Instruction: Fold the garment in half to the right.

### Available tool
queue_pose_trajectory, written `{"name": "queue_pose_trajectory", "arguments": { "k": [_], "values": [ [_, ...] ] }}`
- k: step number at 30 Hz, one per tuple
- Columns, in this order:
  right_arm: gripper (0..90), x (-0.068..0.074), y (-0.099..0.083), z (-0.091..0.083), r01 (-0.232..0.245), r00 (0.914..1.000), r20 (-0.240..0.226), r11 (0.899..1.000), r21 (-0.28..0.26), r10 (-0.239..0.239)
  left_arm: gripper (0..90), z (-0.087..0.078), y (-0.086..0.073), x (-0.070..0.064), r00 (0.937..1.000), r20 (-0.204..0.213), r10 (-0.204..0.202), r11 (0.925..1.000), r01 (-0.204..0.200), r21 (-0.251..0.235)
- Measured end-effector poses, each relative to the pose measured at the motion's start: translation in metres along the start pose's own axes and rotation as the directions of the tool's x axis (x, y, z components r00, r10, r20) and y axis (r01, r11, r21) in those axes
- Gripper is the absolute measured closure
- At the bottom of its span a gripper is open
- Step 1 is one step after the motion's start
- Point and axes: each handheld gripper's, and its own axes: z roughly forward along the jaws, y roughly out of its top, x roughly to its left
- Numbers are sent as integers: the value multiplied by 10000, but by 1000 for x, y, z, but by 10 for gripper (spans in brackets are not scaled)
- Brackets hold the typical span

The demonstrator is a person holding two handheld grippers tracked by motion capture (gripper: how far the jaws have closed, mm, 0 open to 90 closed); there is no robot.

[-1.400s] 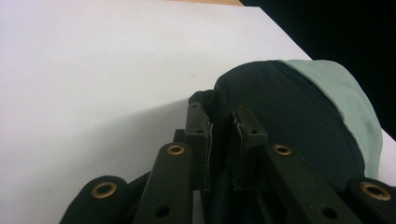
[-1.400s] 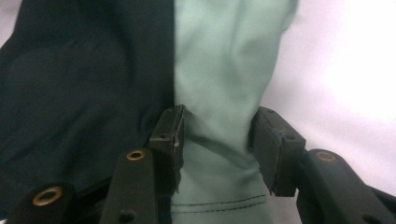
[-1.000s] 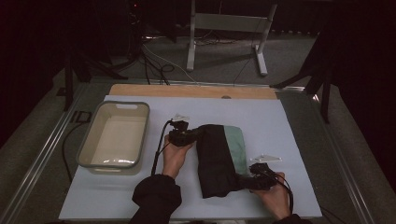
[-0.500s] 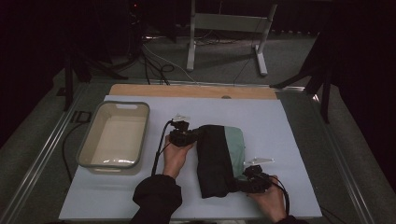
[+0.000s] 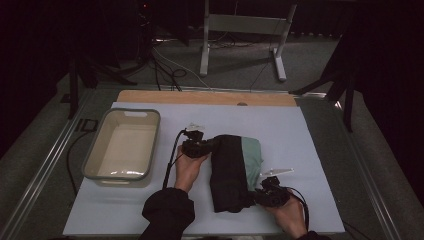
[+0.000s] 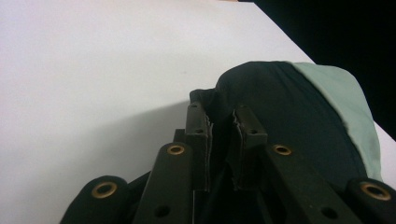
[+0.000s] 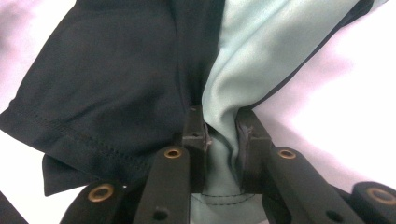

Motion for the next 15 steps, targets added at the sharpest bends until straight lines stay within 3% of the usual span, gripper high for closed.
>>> {"name": "queue_pose_trajectory", "arguments": {
  "k": [7, 10, 15],
  "values": [
    [681, 3, 1, 2, -163, 9997, 171, 9998, 92, 162, 798, 0, 0, -1, 10000, -7, -30, 10000, 30, 0],
    [727, 6, 1, 3, -56, 9993, 357, 9999, 86, 53, 798, 0, 0, -2, 10000, 21, -56, 10000, 56, -25],
    [781, 2, 2, 2, -333, 9993, -181, 9992, 213, 337, 799, 0, 0, -3, 10000, 77, -13, 10000, 13, 0]
  ]
}}
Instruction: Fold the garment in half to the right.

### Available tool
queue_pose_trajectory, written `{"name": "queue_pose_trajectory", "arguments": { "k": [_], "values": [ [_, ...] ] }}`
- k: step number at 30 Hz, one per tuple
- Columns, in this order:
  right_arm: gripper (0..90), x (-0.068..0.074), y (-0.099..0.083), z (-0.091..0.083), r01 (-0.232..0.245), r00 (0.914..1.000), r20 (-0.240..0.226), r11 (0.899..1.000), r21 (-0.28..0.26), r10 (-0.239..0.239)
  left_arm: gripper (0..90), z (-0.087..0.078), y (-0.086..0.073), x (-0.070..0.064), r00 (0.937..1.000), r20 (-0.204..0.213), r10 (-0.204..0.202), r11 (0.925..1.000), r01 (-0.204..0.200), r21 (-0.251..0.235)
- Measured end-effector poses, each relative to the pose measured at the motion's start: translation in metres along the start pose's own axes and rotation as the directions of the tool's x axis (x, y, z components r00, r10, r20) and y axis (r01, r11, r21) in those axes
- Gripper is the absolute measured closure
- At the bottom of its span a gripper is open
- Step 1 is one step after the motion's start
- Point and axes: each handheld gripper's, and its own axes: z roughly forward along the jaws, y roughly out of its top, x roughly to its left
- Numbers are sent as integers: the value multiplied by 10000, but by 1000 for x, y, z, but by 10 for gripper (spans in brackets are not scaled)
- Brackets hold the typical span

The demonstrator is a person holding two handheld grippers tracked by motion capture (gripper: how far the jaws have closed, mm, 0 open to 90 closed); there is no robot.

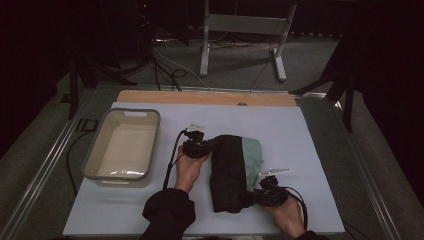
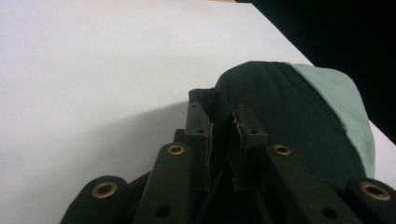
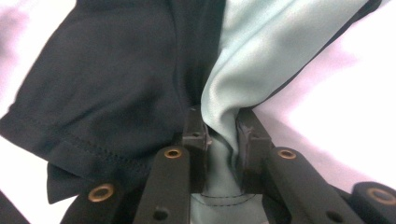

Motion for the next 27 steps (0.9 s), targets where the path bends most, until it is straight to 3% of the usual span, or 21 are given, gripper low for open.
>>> {"name": "queue_pose_trajectory", "arguments": {
  "k": [2, 6, 13, 17, 24, 27],
  "values": [
    [786, -2, 0, -1, -96, 9974, -713, 9997, 227, 112, 799, 0, -1, -1, 10000, 28, 57, 10000, -57, 45],
    [786, -1, -1, -2, 8, 9972, -743, 9997, 236, 9, 799, -3, -2, -4, 9998, 88, 185, 9998, -186, 56],
    [773, 7, -1, -3, 790, 9967, 163, 9963, 325, -795, 799, -13, -5, -4, 9996, 142, 227, 9996, -230, 188],
    [760, 6, -3, -2, 1053, 9943, 172, 9942, 224, -1056, 784, -14, -4, -3, 9999, 138, 75, 9999, -77, 131],
    [757, 6, -5, -2, 1103, 9937, 193, 9939, 33, -1104, 484, -7, 2, -1, 9953, 700, -665, 9967, 696, -419],
    [751, 6, -3, -2, 984, 9949, 201, 9949, 236, -989, 436, -1, 5, -3, 9943, 640, -852, 9955, 877, -373]
  ]
}}
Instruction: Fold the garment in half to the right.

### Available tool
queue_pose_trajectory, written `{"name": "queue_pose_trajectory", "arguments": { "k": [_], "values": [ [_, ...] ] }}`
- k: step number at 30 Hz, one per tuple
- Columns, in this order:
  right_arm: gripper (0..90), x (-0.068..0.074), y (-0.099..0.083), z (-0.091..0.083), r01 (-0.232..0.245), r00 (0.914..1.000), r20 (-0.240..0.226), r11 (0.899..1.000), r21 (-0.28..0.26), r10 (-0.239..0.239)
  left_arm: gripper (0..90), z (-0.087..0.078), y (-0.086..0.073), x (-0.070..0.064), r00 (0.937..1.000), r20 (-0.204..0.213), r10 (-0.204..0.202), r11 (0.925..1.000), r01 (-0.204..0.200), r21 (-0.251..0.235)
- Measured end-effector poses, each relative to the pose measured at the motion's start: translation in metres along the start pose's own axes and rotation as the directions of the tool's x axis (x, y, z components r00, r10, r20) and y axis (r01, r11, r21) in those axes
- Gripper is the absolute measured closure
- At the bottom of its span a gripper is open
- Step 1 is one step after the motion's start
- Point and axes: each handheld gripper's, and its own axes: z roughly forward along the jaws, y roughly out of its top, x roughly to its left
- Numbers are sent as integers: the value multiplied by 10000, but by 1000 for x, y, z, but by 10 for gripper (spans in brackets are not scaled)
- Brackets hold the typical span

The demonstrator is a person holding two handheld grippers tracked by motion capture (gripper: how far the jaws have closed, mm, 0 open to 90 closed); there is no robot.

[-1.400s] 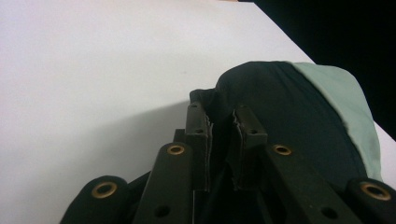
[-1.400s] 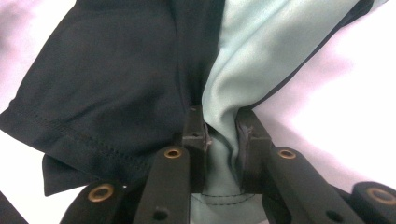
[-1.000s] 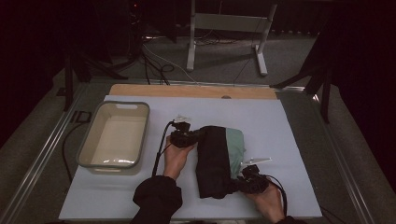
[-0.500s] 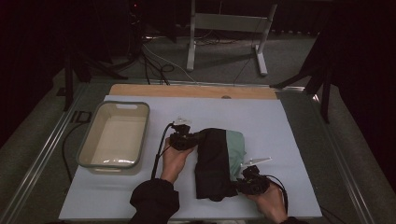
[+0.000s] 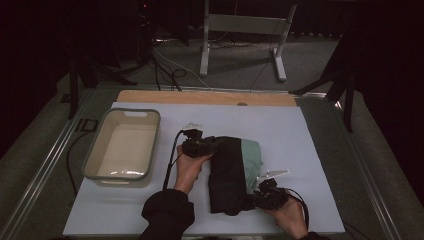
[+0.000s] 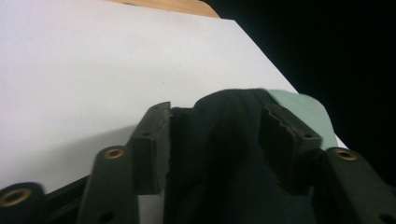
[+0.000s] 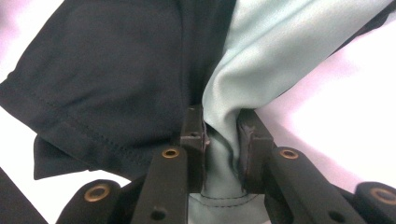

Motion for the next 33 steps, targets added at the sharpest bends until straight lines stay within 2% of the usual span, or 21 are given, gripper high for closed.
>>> {"name": "queue_pose_trajectory", "arguments": {
  "k": [2, 6, 10, 13, 15, 18, 27, 33],
  "values": [
    [715, 1, 1, 0, -99, 9999, 97, 9999, 11, 99, 440, 3, 0, 0, 9999, -128, -9, 9999, 11, 144],
    [624, -1, 1, 1, -527, 9986, -84, 9985, -110, 526, 613, 6, 0, 1, 9995, -302, -61, 9991, 74, 419],
    [543, 7, 2, 3, -319, 9993, 182, 9995, -28, 319, 753, 6, -1, 1, 9995, -308, 24, 9985, -7, 555],
    [608, 12, 2, 4, -4, 9981, 612, 10000, 52, 1, 786, 6, -1, 0, 9996, -272, 34, 9984, -19, 563],
    [700, 12, 3, 4, -69, 9992, 387, 9999, 88, 66, 795, 6, -1, -1, 9997, -255, 51, 9984, -37, 571],
    [749, 11, 4, 5, -229, 9996, 172, 9997, 89, 227, 803, 7, -1, -2, 9997, -227, 82, 9985, -70, 545],
    [786, 3, 5, -1, -928, 9939, -610, 9955, -177, 916, 812, 2, 1, -2, 9997, -186, 172, 9990, -164, 407],
    [790, 0, 7, -9, -1143, 9886, -1041, 9924, -449, 1092, 814, -3, 3, -4, 9994, -162, 291, 9991, -285, 318]
  ]
}}
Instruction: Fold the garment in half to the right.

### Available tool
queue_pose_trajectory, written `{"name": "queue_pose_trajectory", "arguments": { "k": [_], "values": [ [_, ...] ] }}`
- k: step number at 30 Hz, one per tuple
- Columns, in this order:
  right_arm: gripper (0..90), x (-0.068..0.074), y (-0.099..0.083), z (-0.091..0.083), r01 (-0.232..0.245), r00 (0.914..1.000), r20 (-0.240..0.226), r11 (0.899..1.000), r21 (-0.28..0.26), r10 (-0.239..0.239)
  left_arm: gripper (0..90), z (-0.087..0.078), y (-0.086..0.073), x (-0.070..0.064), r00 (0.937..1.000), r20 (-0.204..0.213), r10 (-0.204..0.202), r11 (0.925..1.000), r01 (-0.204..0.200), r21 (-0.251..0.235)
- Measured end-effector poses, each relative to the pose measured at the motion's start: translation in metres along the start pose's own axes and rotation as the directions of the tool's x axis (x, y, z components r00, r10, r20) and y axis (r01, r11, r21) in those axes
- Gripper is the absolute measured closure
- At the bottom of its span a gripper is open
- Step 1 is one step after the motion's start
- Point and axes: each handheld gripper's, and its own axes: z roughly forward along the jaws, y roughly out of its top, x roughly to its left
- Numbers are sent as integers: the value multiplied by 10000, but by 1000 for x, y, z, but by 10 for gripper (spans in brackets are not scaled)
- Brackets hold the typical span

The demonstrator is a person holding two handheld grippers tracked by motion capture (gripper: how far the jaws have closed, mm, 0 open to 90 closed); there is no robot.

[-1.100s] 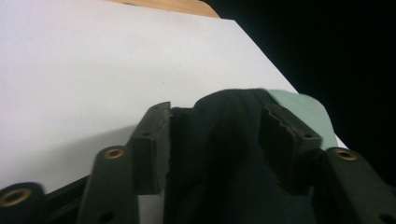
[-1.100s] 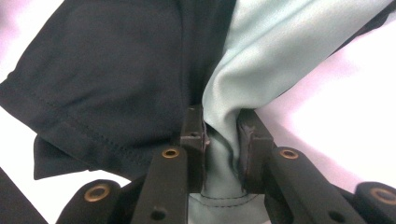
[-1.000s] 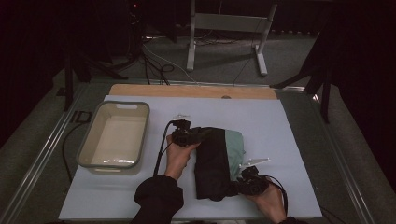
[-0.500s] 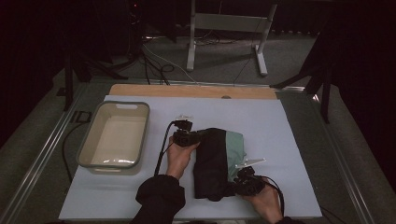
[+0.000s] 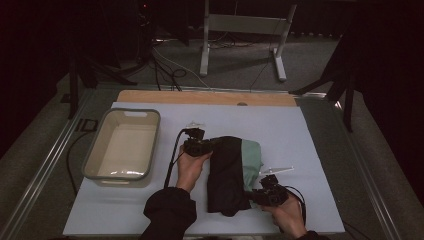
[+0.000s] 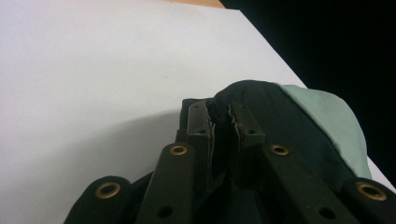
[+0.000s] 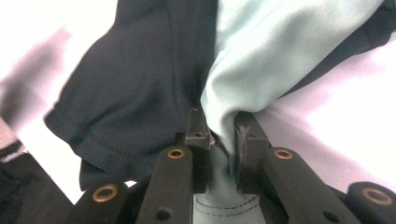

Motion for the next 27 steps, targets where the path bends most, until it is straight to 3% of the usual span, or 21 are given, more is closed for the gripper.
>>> {"name": "queue_pose_trajectory", "arguments": {
  "k": [13, 27],
  "values": [
    [795, 5, 8, -8, -68, 9991, -418, 9992, -391, 52, 817, -11, 6, -2, 9999, 25, 163, 9997, -162, -188],
    [796, 18, 24, -15, 207, 9981, -561, 9971, -728, -248, 820, -28, 16, -1, 9999, 43, 167, 9980, -164, -616]
  ]
}}
